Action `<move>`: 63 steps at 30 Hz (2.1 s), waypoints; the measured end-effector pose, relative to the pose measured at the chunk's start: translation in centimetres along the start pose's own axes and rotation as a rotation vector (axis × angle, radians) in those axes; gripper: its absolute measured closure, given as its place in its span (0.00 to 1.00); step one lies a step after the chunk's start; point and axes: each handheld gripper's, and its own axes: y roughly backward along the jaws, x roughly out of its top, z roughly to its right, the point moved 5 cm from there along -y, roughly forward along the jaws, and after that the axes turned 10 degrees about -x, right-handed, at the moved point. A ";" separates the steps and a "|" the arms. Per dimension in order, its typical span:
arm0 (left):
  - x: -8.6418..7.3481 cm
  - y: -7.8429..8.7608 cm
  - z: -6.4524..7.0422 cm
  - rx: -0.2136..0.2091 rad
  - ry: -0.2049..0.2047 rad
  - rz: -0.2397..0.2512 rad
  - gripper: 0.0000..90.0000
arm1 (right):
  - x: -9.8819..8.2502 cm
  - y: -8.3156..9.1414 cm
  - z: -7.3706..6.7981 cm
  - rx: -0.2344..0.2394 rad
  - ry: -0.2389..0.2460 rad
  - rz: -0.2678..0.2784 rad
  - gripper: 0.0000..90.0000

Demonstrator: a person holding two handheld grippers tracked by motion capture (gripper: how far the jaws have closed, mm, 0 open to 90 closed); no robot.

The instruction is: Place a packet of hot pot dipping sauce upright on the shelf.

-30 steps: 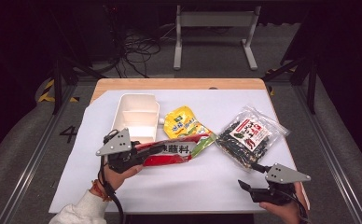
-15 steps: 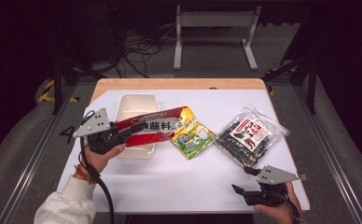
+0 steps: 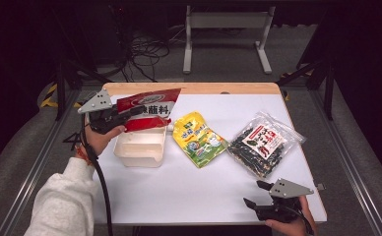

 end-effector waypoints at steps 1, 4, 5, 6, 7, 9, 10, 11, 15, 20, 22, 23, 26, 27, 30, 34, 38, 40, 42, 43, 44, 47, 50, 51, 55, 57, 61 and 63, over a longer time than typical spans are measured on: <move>-0.1 -0.1 -0.4 -0.001 0.005 0.001 1.00 | 0.0 -0.1 0.0 0.000 -0.004 -0.001 0.30; -0.4 -0.5 -1.6 0.004 0.001 -0.009 1.00 | 0.0 -0.4 0.0 -0.002 -0.013 -0.006 0.30; -0.5 -0.6 -1.9 0.002 0.007 -0.007 1.00 | 0.0 -0.5 0.0 -0.003 -0.019 -0.009 0.30; -0.5 -0.7 -2.3 0.002 0.001 -0.009 1.00 | -0.1 -0.6 0.0 -0.001 -0.024 -0.010 0.30; -0.6 -0.8 -2.5 0.005 0.003 -0.012 1.00 | -0.1 -0.6 -0.1 0.001 -0.025 -0.014 0.30; -0.6 -1.0 -3.2 0.007 -0.001 -0.019 1.00 | -0.3 -0.7 -0.2 0.006 -0.024 -0.019 0.30; -0.7 -1.1 -3.6 0.003 0.003 -0.019 1.00 | -0.4 -0.7 -0.3 0.006 -0.025 -0.022 0.30; -0.7 -1.3 -4.0 0.009 0.005 -0.025 1.00 | -0.4 -0.6 -0.4 0.004 -0.029 -0.026 0.30; -1.1 -2.1 -5.4 0.023 0.008 -0.060 1.00 | -0.7 -0.4 -0.8 0.008 -0.026 -0.029 0.30; -1.9 -2.8 -6.3 0.034 0.022 -0.083 1.00 | -1.1 -0.1 -0.9 0.011 -0.031 -0.033 0.30; -2.5 -3.3 -6.7 0.036 0.037 -0.094 1.00 | -1.2 -0.1 -0.8 0.010 -0.034 -0.035 0.30; -2.7 -3.4 -6.9 0.041 0.034 -0.097 1.00 | -1.3 -0.1 -0.8 0.012 -0.035 -0.037 0.30; -3.3 -3.9 -7.5 0.059 0.043 -0.109 1.00 | -1.3 -0.1 -1.0 0.018 -0.027 -0.042 0.31; -3.4 -4.1 -7.6 0.055 0.048 -0.109 1.00 | -1.3 -0.2 -1.1 0.021 -0.022 -0.043 0.31; -3.7 -4.4 -7.9 0.059 0.048 -0.116 1.00 | -1.3 -0.2 -1.3 0.030 -0.012 -0.044 0.31; -3.9 -4.9 -8.2 0.059 0.059 -0.109 0.99 | -1.3 -0.4 -1.4 0.037 -0.009 -0.049 0.31; -4.5 -5.2 -8.4 0.056 0.096 -0.107 0.94 | -1.2 -0.5 -1.6 0.058 0.005 -0.052 0.32; -4.6 -5.2 -8.4 0.062 0.119 -0.103 0.93 | -1.2 -0.5 -1.7 0.062 0.012 -0.056 0.32; -4.7 -5.1 -8.2 0.053 0.130 -0.092 0.93 | -1.2 -0.4 -1.7 0.059 0.015 -0.055 0.32; -4.8 -5.1 -8.2 0.055 0.133 -0.093 0.93 | -1.2 -0.3 -1.7 0.060 0.015 -0.053 0.32; -4.8 -5.1 -8.2 0.055 0.133 -0.093 0.92 | -1.2 -0.3 -1.7 0.060 0.015 -0.053 0.32; -5.0 -4.3 -8.3 0.085 0.140 -0.122 0.90 | -1.1 -0.1 -1.5 0.058 0.013 -0.048 0.32; -5.2 -3.7 -8.3 0.088 0.154 -0.128 0.91 | -1.1 0.0 -1.5 0.060 0.015 -0.047 0.32; -5.5 -3.6 -8.1 0.098 0.141 -0.151 0.94 | -1.1 0.0 -1.6 0.062 0.020 -0.049 0.31; -6.4 -3.6 -7.9 0.111 0.141 -0.201 0.98 | -1.2 -0.1 -1.6 0.066 0.024 -0.054 0.31; -7.0 -3.5 -8.3 0.123 0.162 -0.215 0.99 | -1.1 -0.1 -1.8 0.068 0.024 -0.051 0.31; -7.6 -3.4 -8.5 0.128 0.176 -0.220 1.00 | -0.7 -0.1 -2.0 0.072 0.028 -0.043 0.31; -7.7 -3.4 -8.4 0.122 0.180 -0.221 1.00 | -0.6 -0.1 -2.1 0.073 0.029 -0.038 0.31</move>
